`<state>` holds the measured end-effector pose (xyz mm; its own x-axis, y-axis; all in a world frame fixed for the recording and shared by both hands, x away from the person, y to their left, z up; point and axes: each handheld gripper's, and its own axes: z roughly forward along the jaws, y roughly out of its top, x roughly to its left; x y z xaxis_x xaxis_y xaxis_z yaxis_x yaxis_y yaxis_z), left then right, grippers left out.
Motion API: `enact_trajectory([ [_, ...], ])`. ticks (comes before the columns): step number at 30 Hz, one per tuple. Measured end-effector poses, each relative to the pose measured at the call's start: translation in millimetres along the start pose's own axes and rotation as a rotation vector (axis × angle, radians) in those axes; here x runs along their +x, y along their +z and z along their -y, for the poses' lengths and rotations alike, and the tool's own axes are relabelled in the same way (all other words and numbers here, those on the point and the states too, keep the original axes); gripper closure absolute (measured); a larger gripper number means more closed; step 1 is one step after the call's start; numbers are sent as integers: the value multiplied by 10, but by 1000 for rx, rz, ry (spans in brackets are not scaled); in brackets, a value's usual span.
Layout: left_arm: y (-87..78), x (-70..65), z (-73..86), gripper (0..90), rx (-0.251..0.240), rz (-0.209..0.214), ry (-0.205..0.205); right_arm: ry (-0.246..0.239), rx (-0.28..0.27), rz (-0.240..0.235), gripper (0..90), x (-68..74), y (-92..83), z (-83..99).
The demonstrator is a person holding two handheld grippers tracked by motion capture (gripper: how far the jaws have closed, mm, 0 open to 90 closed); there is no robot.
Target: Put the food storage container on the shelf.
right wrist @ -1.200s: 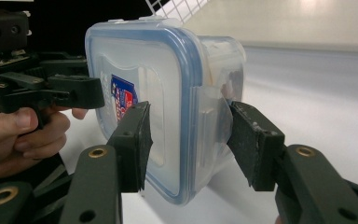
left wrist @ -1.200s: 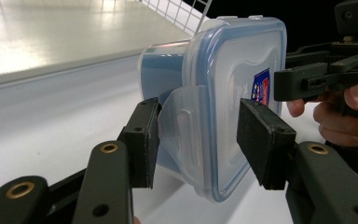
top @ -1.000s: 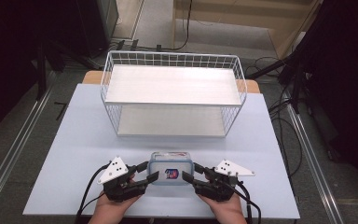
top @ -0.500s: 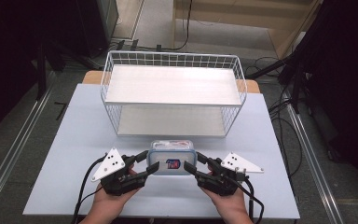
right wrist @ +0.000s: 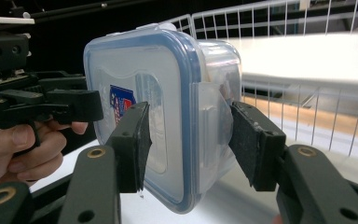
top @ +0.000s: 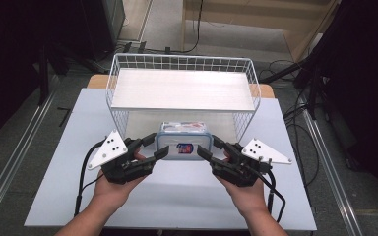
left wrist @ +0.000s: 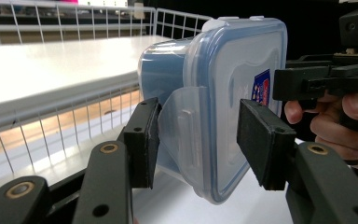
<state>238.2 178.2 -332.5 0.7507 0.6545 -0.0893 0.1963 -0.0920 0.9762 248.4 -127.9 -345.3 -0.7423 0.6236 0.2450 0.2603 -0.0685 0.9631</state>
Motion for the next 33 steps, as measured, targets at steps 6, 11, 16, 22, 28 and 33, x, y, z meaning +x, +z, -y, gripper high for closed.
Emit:
enact_trajectory([
  [6, 28, 37, -182, 505, -26, -4, 23, -23, -25, 3, 502, -13, 17, -153],
  [11, 44, 67, -346, 505, -49, -1, 30, -46, -47, 7, 501, -15, 26, -332],
  [16, 58, 127, -433, 504, -60, 2, 40, -64, -54, 10, 501, -16, 58, -458],
  [22, 97, 242, -454, 507, -62, 25, 3, -59, -43, 21, 502, -39, 129, -511],
  [28, 185, 347, -550, 507, -47, 30, -16, -22, -25, 24, 503, -154, 217, -612],
  [33, 301, 463, -611, 507, -35, 40, -47, -22, -11, 36, 503, -230, 278, -684],
])
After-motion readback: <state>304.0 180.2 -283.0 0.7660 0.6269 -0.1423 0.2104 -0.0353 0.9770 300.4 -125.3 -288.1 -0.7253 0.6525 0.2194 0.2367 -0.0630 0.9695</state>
